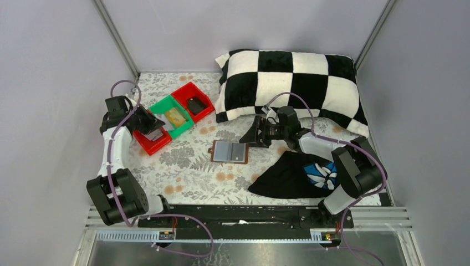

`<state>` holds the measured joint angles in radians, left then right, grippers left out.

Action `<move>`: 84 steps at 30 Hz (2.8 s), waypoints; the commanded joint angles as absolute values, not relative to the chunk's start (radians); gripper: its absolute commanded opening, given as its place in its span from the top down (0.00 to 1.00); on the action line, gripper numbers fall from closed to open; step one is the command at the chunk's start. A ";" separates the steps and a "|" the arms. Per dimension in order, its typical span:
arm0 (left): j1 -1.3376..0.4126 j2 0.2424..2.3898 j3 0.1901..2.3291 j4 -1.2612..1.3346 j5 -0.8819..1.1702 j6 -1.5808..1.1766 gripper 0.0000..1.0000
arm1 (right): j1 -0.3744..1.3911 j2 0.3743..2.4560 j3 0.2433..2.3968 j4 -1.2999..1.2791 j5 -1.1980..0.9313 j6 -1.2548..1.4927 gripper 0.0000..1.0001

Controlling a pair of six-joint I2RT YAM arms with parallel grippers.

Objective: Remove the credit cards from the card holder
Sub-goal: Place the credit card in the storage box, then remove the credit card from the card holder.

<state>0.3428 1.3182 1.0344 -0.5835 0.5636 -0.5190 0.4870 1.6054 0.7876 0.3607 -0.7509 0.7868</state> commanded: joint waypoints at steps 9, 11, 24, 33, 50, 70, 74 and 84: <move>0.445 1.446 1.094 -0.541 0.337 -0.449 1.00 | 0.485 1.619 0.842 0.356 -0.803 0.757 0.21; 0.452 1.499 1.117 -0.534 0.354 -0.433 1.00 | 0.485 1.625 0.841 0.365 -0.805 0.763 0.21; 0.468 1.694 1.143 -0.419 0.352 -0.439 1.00 | 0.486 1.626 0.838 0.370 -0.806 0.769 0.20; 0.462 1.657 1.176 -0.536 0.148 -0.410 0.54 | 0.486 1.613 0.852 0.325 -0.775 0.751 0.20; -0.194 1.261 0.968 -0.454 0.176 -0.666 0.38 | 0.490 1.632 0.852 0.193 -0.571 0.751 0.24; -0.423 1.612 0.749 -0.059 0.349 -0.785 0.41 | 0.583 1.785 0.873 0.295 -0.514 0.848 0.35; -0.423 1.622 0.739 -0.060 0.347 -0.776 0.41 | 0.586 1.793 0.870 0.307 -0.518 0.855 0.36; -0.423 1.665 0.742 -0.059 0.354 -0.764 0.41 | 0.591 1.817 0.867 0.374 -0.553 0.884 0.37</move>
